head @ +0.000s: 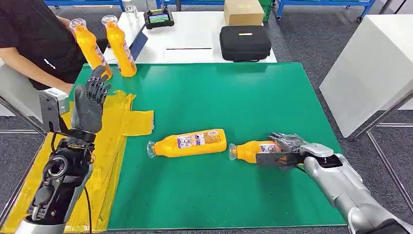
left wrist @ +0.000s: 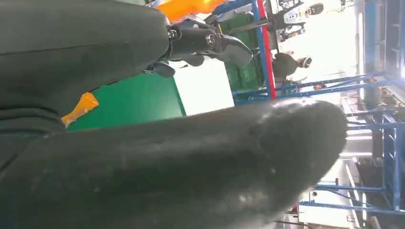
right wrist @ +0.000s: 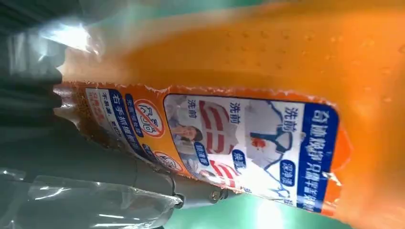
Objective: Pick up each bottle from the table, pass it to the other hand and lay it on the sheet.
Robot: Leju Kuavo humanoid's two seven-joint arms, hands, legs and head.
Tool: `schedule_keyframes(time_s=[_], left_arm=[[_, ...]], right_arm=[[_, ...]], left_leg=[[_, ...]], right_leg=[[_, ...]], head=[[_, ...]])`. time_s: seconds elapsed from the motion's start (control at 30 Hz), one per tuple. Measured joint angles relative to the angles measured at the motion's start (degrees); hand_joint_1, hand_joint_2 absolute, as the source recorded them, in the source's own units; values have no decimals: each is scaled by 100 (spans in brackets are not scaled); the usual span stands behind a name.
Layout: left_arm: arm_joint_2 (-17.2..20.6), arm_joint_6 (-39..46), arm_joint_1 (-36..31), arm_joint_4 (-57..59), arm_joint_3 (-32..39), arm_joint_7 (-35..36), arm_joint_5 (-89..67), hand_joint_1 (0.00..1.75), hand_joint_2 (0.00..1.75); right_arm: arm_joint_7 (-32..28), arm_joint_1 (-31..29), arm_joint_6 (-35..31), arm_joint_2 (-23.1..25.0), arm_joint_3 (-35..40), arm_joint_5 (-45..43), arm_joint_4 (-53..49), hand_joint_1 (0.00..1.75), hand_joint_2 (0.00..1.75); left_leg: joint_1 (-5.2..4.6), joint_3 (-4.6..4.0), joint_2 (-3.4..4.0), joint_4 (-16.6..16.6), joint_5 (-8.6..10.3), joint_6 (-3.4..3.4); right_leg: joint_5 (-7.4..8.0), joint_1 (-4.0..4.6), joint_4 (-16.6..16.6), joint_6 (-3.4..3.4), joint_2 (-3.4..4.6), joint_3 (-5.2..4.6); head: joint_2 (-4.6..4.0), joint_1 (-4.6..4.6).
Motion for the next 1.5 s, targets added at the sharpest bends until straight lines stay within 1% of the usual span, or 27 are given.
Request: schedule_keyframes(time_s=[0.1, 0.17, 0.27, 0.4, 0.57, 0.63, 0.67, 0.7, 0.73, 0.8, 0.9, 0.93, 0.97, 1.0, 1.03, 1.13, 1.27, 1.37, 1.5], left_arm=[[4, 5, 0, 22, -20, -20, 37, 0, 0], [2, -4, 11, 33, -33, -35, 79, 0, 0], [-35, -39, 75, 24, -44, -52, 74, 0, 0], [-90, -92, 228, -131, -24, -7, 5, 0, 0], [-90, -92, 232, -131, -20, -7, 4, 0, 0], [-100, -125, 265, -188, -2, 19, -33, 0, 0], [-129, -166, 386, -315, 92, 74, -75, 0, 0], [-133, -300, 574, -481, 354, 127, -96, 0, 0], [-129, -358, 628, -518, 446, 112, -20, 0, 0], [-76, -376, 692, -531, 498, 28, 114, 0, 0], [17, -332, 721, -529, 492, -144, 319, 0, 0], [33, -293, 744, -531, 485, -206, 348, 0, 0], [53, -267, 768, -529, 481, -260, 398, 0, 0], [63, -229, 774, -529, 472, -289, 409, 0, 0], [66, -197, 763, -525, 459, -297, 441, 0, 0], [83, -120, 733, -520, 394, -306, 463, 0, 0], [127, -11, 886, -564, 374, -426, 531, 0, 0], [125, 17, 1051, -739, 352, -479, 658, 0, 0], [118, 15, 1179, -1034, 328, -468, 754, 0, 0]], right_arm=[[-63, -3, 100, -6, 92, 7, 2, 175, 175], [-175, 38, 296, -35, 142, -90, -2, 175, 175], [-330, 37, 544, -179, 295, -182, -112, 175, 175], [-249, 122, 868, -391, 409, -280, -511, 175, 175], [-236, 127, 886, -392, 409, -280, -512, 175, 175], [-156, 174, 1031, -443, 420, -301, -690, 175, 175], [-52, 383, 1352, -599, 382, -435, -1228, 175, 175], [-30, 835, 2225, -854, 27, -1171, -2408, 175, 175], [-215, 1129, 2756, -898, -254, -1857, -2894, 175, 175], [-574, 1500, 3343, -914, -666, -2750, -3404, 175, 175], [-1183, 1558, 4020, -916, -1242, -4100, -3869, 175, 175], [-1391, 1522, 4243, -944, -1384, -4699, -3937, 175, 175], [-1519, 1467, 4462, -966, -1498, -5281, -3958, 175, 175], [-1534, 1407, 4588, -968, -1572, -5660, -3967, 175, 175], [-1530, 1323, 4623, -966, -1635, -5896, -3971, 175, 175], [-1521, 1186, 4625, -981, -1681, -6139, -3971, 175, 175], [-1731, 1149, 4662, -1078, -1713, -7108, -3963, 175, 175], [-1455, 1113, 4515, -1053, -1795, -7777, -3930, 175, 175], [-1062, 1050, 4153, -951, -1805, -8096, -3888, 175, 175]], left_leg=[[1, 12, 5, 0, -1, -1], [0, 16, 13, 0, -1, -1], [-1, 26, 10, 0, -2, 0], [-2, 24, 8, 0, -2, 0], [-2, 24, 8, 0, -2, 0], [-2, 25, 8, 0, -2, 1], [-3, 22, 4, 0, -4, 2], [-2, 1, -1, 0, -4, 2], [-1, -14, -5, 0, -3, 2], [-1, -36, -10, 0, -1, 0], [-1, -51, -4, 0, 2, -2], [0, -48, -3, 0, 3, -2], [-1, -49, -5, 0, 4, -1], [-1, -49, -5, 0, 4, -1], [-1, -49, -5, 0, 4, -1], [-3, -50, -9, 0, 4, -1], [-6, -61, -6, 0, 3, 0], [-6, -67, -8, 0, 2, 1], [-6, -72, -11, 0, 2, 1]], right_leg=[[0, 2, 0, 0, 5, 7], [0, 1, 0, 0, 7, 10], [0, 1, -2, 0, 6, 20], [0, -1, -2, 0, 5, 21], [0, -1, -1, 0, 5, 21], [0, -1, -2, 0, 5, 21], [-1, -1, -2, 1, 5, 21], [-1, -1, -2, 1, 3, 3], [-1, -2, -1, 1, 1, -5], [0, -3, 2, 0, -7, -26], [2, -2, 4, -1, -1, -46], [2, -2, 4, -1, -2, -45], [2, -3, 4, -1, -2, -45], [2, -2, 4, -1, -2, -45], [2, -2, 4, -1, -2, -45], [2, -3, 4, -1, -3, -45], [2, -8, 4, 0, -8, -52], [1, -8, 4, 0, -9, -59], [1, -8, 4, 0, -9, -63]], head=[[0, 2], [0, 0], [0, 0], [0, -2], [0, 0], [0, 2], [0, -2], [0, -2], [0, 2], [0, 0], [0, -4], [0, 2], [0, -9], [0, 0], [0, 0], [0, 2], [0, 0], [0, 0], [0, 0]])
